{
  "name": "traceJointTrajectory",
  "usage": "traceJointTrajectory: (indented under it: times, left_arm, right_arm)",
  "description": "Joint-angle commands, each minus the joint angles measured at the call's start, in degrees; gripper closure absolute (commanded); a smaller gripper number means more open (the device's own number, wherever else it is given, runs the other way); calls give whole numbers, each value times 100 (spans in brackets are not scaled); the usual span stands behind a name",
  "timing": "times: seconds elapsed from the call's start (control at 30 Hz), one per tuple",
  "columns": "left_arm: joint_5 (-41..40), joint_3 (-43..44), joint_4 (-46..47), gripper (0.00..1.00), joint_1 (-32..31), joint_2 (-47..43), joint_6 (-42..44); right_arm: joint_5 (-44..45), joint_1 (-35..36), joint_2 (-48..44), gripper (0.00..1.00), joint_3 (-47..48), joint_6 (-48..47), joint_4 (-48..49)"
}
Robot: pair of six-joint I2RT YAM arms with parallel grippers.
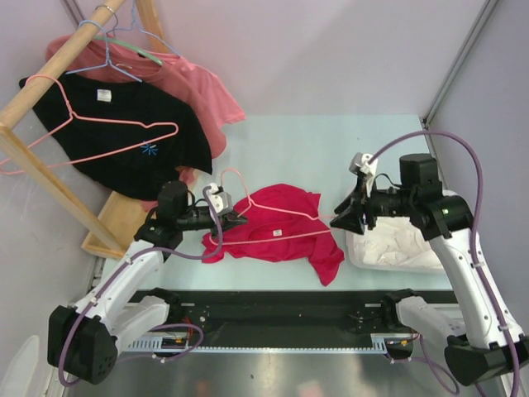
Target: Place the t-shirt on the hanger
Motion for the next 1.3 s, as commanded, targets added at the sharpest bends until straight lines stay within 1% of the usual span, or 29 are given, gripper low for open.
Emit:
traceJointTrajectory:
  times: [0.0, 0.03, 0.07, 0.1, 0.17, 0.23, 0.27, 0.33, 0.37, 0.4, 0.43, 0.47, 0.53, 0.57, 0.6, 0.8, 0.87, 0.9, 0.93, 0.97, 1.0, 1.03, 1.07, 1.1, 1.13, 1.17, 1.2, 1.27]
  left_arm:
    - [-143, 434, -783, 100, -266, -59, 458]
    - [-213, 531, -1080, 100, -310, -6, 615]
    - [-397, 671, -1144, 100, -414, 21, 626]
    - [-486, 725, -1188, 100, -459, 91, 617]
    - [-757, 856, -1241, 100, -651, 135, 652]
    - [-1012, 910, -1233, 100, -810, 205, 652]
    - [-1310, 962, -1232, 100, -976, 232, 661]
    - [-1549, 1067, -1363, 100, -1127, 319, 731]
    - [-1611, 1094, -1425, 100, -1241, 337, 766]
    - [-1759, 1112, -1461, 100, -1285, 346, 784]
    - [-1778, 1121, -1504, 100, -1312, 320, 775]
    - [-1787, 1129, -1505, 100, -1338, 294, 758]
    - [-1866, 1164, -1522, 100, -1365, 285, 626]
    - [-1866, 1182, -1531, 100, -1382, 285, 591]
    - [-1858, 1200, -1583, 100, -1382, 302, 530]
    - [-1945, 1174, -1549, 100, -1453, 294, 476]
    - [-1919, 1147, -1549, 99, -1461, 302, 450]
    - [-1919, 1138, -1557, 100, -1461, 311, 441]
    - [-1910, 1112, -1558, 100, -1470, 302, 433]
    - [-1893, 1103, -1558, 100, -1470, 285, 424]
    - [-1858, 1095, -1592, 99, -1470, 267, 424]
    - [-1823, 1094, -1636, 95, -1470, 250, 389]
    - [-1805, 1103, -1689, 88, -1453, 241, 362]
    - [-1727, 1129, -1933, 67, -1444, 250, 397]
    - [-1604, 1199, -2083, 57, -1357, 250, 458]
    - [-1289, 1217, -2189, 48, -1278, 232, 502]
    - [-1138, 1217, -2295, 35, -1181, 197, 485]
    - [-918, 1165, -2322, 30, -812, 101, 503]
  right_arm:
    - [1052, 403, 531, 1, 449, 96, 319]
    - [1358, 509, 647, 0, 581, 70, 311]
    - [1431, 588, 761, 0, 722, -17, 293]
    - [1458, 798, 1040, 0, 1002, -44, 250]
    - [1458, 1018, 1314, 1, 1197, 51, 310]
    - [1414, 1396, 1674, 1, 1320, 184, 547]
    - [1405, 1571, 1780, 4, 1356, 254, 626]
    - [1370, 1924, 2157, 9, 1513, 394, 890]
    - [1327, 1994, 2281, 15, 1593, 456, 961]
    - [1230, 2056, 2430, 19, 1689, 578, 1074]
    - [1203, 2161, 2554, 21, 1847, 623, 1119]
    - [1177, 2197, 2807, 26, 1918, 658, 1154]
    - [1037, 2276, 3020, 28, 2024, 703, 1207]
    - [1001, 2320, 3195, 34, 2094, 694, 1207]
    - [923, 2372, 3257, 37, 2094, 659, 1207]
    - [834, 2838, 3530, 41, 2050, 641, 1321]
    - [843, 2883, 3592, 45, 2077, 694, 1365]
    - [825, 2891, 3653, 49, 2112, 711, 1400]
    - [834, 2883, 3688, 66, 2121, 720, 1418]
    - [834, 2883, 3706, 78, 2112, 685, 1427]
    - [860, 2857, 3698, 92, 2112, 668, 1418]
    - [904, 2830, 3680, 100, 2086, 650, 1401]
    - [913, 2787, 3662, 100, 2060, 519, 1375]
    - [922, 2690, 3619, 100, 2016, 422, 1279]
    - [939, 2611, 3514, 100, 1885, 308, 1234]
    - [992, 2549, 3435, 100, 1779, -23, 1103]
    - [1027, 2366, 3373, 100, 1682, -218, 1024]
    - [1184, 2163, 3127, 100, 1366, -579, 848]
